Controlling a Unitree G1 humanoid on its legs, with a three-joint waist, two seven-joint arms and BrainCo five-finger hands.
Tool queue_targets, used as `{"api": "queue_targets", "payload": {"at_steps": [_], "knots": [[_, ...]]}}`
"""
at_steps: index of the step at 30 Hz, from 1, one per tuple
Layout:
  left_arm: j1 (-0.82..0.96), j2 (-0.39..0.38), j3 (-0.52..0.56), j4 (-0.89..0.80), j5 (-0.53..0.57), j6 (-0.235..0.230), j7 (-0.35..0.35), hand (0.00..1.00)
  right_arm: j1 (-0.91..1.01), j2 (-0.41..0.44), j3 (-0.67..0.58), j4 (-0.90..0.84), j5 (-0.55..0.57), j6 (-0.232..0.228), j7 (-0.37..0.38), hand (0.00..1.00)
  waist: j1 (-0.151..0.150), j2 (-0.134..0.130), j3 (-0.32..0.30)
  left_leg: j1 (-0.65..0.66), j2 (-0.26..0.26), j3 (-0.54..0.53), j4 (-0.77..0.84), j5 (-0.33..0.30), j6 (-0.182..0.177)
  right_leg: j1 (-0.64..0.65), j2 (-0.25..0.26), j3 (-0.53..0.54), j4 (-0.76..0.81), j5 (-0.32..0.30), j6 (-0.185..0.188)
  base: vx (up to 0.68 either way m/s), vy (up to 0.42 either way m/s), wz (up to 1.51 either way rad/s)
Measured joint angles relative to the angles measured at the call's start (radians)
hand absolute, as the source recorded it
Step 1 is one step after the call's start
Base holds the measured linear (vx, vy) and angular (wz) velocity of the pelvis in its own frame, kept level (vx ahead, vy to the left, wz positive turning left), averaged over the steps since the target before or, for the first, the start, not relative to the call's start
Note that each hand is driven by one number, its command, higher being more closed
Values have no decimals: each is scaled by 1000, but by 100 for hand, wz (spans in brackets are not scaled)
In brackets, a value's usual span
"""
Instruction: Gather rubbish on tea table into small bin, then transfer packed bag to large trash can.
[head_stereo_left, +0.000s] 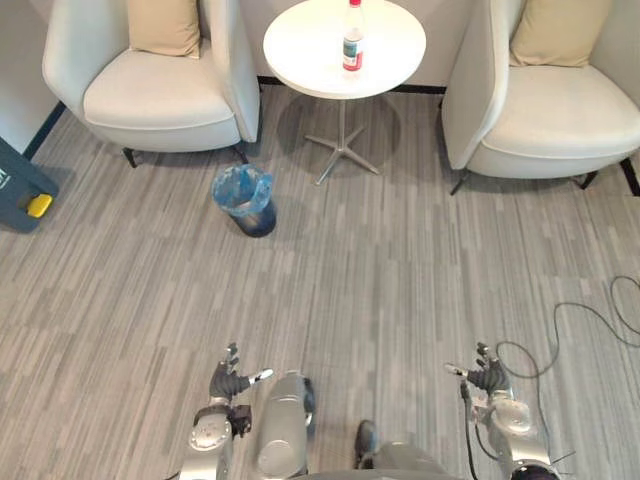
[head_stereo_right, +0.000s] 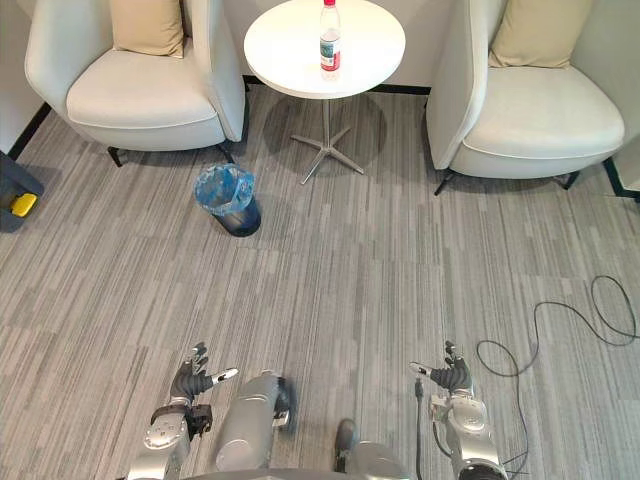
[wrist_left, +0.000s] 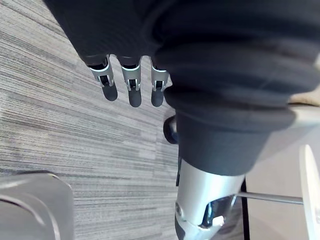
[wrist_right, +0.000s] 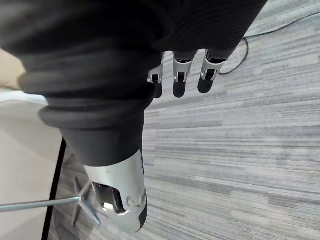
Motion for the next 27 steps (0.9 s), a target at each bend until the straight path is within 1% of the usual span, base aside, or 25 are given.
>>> {"api": "queue_targets", "payload": {"at_steps": [1,2,3,4,5,6,7,8,9,10,11,12,13,14,15,16,17,18,19,20,21,22,23,25,27], "knots": [[4,9,-1,10,0,6,1,0,14,27,2,7,-2,1,0,0,1,-64,-38,-6,-37,39,60,44,34,-42,-53,20,143,-65,24,677,195,-17],[3,9,-1,10,0,8,2,0,21,33,2,8,-3,1,-1,0,-3,-78,-49,-3,-41,53,79,38,45,-72,-68,22,237,-71,37,716,153,1],[2,12,-14,11,0,7,0,0,26,43,2,23,-5,0,0,0,-14,-92,-56,18,-59,56,123,7,92,-150,-88,24,469,-42,108,721,149,27],[-13,22,-22,27,0,8,1,0,31,53,3,43,-7,2,0,0,-27,-110,-57,57,-82,47,157,-52,123,-228,-110,40,701,58,255,721,152,30],[-24,29,-30,33,-1,12,1,0,34,58,3,46,-8,3,0,0,-34,-115,-56,82,-90,44,170,-84,133,-272,-118,48,820,83,290,693,128,22],[-31,34,-37,34,-1,20,2,0,36,62,6,47,-10,5,0,0,-39,-115,-54,130,-97,40,182,-121,138,-330,-137,41,967,81,273,670,99,10],[-32,33,-40,34,-1,20,7,0,39,67,14,42,-14,7,0,0,-46,-105,-51,219,-100,39,173,-163,148,-384,-156,1,1086,67,195,788,109,13],[-35,30,-48,29,-2,20,17,0,51,70,22,29,-28,7,0,0,-64,-90,-47,314,-100,19,138,-197,150,-429,-171,-52,1102,46,143,646,83,20],[-37,30,-48,27,-2,19,19,0,55,71,27,28,-33,6,1,0,-66,-79,-50,353,-97,7,116,-208,149,-454,-171,-81,1076,32,125,620,43,42],[-52,31,-49,28,-4,18,18,0,61,71,29,25,-39,6,3,0,-77,-65,-53,420,-87,-15,75,-221,143,-504,-166,-131,969,9,100,600,-15,48],[-65,31,-47,29,-5,17,18,0,67,71,28,27,-39,5,4,0,-78,-62,-53,460,-82,-31,55,-231,140,-545,-161,-154,859,4,92,739,-81,69],[-79,32,-43,34,-8,17,18,0,68,70,26,43,-39,7,5,0,-88,-59,-52,497,-73,-66,36,-241,131,-584,-137,-141,670,9,93,661,-128,74],[-87,32,-42,40,-8,17,18,0,71,69,22,46,-39,8,4,0,-102,-58,-53,507,-66,-94,34,-248,123,-598,-122,-121,556,28,98,682,-192,112],[-98,36,-40,55,-8,18,19,0,76,69,19,59,-39,10,4,0,-122,-64,-54,529,-63,-135,27,-255,110,-602,-99,-54,341,109,104,680,-236,126],[-100,36,-40,73,-7,18,18,0,87,66,7,65,-39,19,3,0,-125,-65,-54,566,-50,-164,25,-282,66,-597,-82,18,230,256,118,657,-255,117],[-95,35,-34,77,-6,18,18,0,91,66,4,70,-39,22,2,0,-123,-64,-55,584,-38,-179,31,-299,47,-583,-68,47,227,344,113,677,-290,74],[-91,21,-22,93,-6,19,20,0,90,60,3,74,-39,25,2,0,-111,-38,-61,590,6,-199,65,-310,28,-577,-35,34,273,349,62,657,-299,42],[-82,19,-12,97,-6,20,19,0,72,69,3,52,-39,23,2,0,-111,-36,-62,558,20,-207,145,-290,-4,-579,-27,5,317,297,34,631,-291,39],[-86,13,-11,100,-6,22,19,0,71,70,6,30,-38,22,2,0,-118,-33,-60,531,18,-207,210,-273,-26,-568,-26,-14,326,274,26,559,-285,58],[-93,-8,-10,100,-6,22,19,0,79,69,18,-16,-37,19,1,0,-120,-29,-57,454,26,-182,407,-204,-31,-516,-25,-39,315,241,13,595,-300,50],[-84,-27,-12,97,-6,22,18,0,84,72,34,-58,-34,17,-1,0,-109,-31,-54,369,69,-128,602,-183,-31,-447,-19,-40,293,224,-6,484,-240,35],[-83,-32,-15,97,-6,22,17,0,84,81,33,-78,-31,16,-3,0,-103,-31,-53,343,90,-96,662,-197,-20,-411,-16,-40,279,219,-14,524,-209,6],[-87,-40,-32,95,-6,22,16,0,91,93,32,-122,-26,6,-7,0,-91,-37,-52,301,112,-49,709,-227,-20,-345,-13,-39,243,212,-24,319,-105,-2],[-87,-44,-55,83,-5,19,13,0,87,97,31,-165,-27,-17,-7,0,-85,-38,-52,246,113,-8,642,-251,-20,-284,-19,-37,192,211,-26,374,-77,-12],[-87,-46,-56,85,-1,19,13,0,85,96,28,-190,-29,-25,-16,0,-84,-31,-53,210,102,31,438,-247,-29,-253,-29,-34,160,202,-12,263,29,-15]]}}
